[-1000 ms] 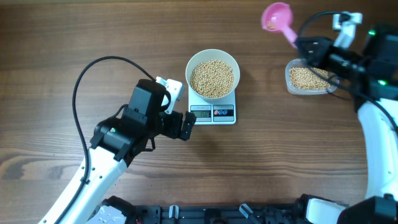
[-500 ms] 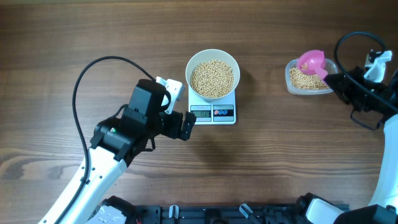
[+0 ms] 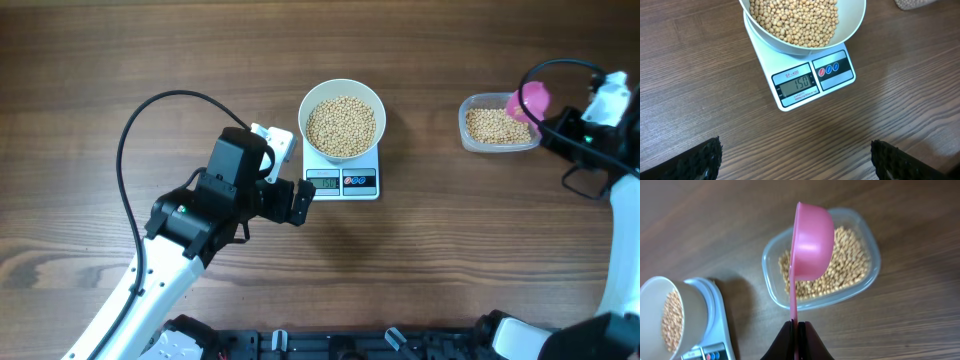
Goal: Scoop item into bowl and weigh 150g on scale
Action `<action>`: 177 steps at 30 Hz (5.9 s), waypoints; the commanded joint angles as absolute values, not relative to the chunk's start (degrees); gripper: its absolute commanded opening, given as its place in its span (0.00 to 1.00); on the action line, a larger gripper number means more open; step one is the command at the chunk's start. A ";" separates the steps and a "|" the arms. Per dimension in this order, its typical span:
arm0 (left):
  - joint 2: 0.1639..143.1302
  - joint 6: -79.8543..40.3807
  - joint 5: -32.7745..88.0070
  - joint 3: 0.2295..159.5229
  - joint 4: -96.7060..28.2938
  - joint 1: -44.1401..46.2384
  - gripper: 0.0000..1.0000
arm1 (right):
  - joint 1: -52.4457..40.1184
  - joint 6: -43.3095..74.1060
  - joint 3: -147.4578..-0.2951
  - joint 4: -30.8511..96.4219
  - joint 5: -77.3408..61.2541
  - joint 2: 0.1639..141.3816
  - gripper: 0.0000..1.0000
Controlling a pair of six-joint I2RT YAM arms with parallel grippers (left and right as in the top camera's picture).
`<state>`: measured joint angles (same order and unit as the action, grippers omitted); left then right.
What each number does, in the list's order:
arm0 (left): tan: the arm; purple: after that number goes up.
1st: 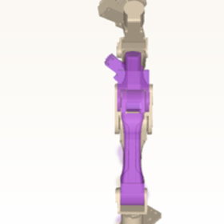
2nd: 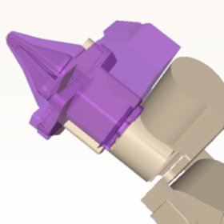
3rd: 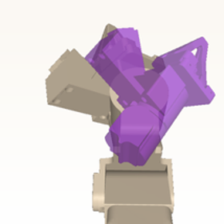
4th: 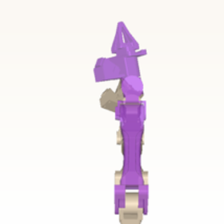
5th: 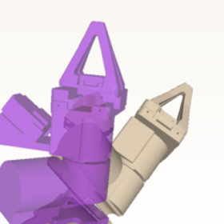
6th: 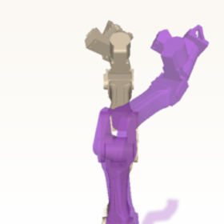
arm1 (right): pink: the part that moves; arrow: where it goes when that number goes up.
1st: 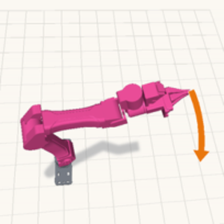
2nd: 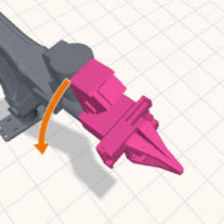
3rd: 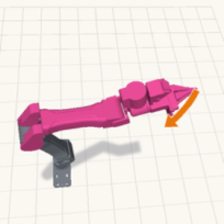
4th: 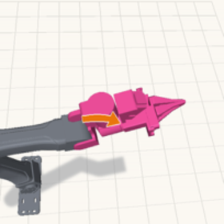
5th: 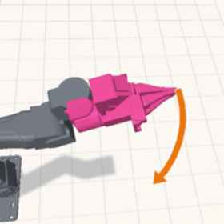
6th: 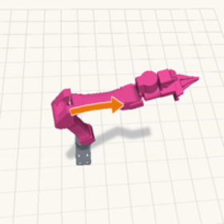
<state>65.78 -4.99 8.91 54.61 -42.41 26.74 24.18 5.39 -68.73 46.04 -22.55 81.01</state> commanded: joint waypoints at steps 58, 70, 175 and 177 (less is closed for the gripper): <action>66.00 -3.86 9.39 54.85 -42.24 26.89 1.00 | 20.43 22.50 -70.72 42.59 -31.11 81.73 1.00; 66.00 -3.86 9.39 54.85 -42.24 26.89 1.00 | 7.31 21.39 -70.72 23.70 -20.32 82.17 1.00; 66.00 -3.86 9.39 54.85 -42.24 26.89 1.00 | -0.47 4.69 -0.27 -7.42 -3.44 1.17 1.00; 66.00 -3.86 9.39 54.85 -42.24 26.89 1.00 | -0.47 4.54 -0.27 -6.90 -2.98 0.75 1.00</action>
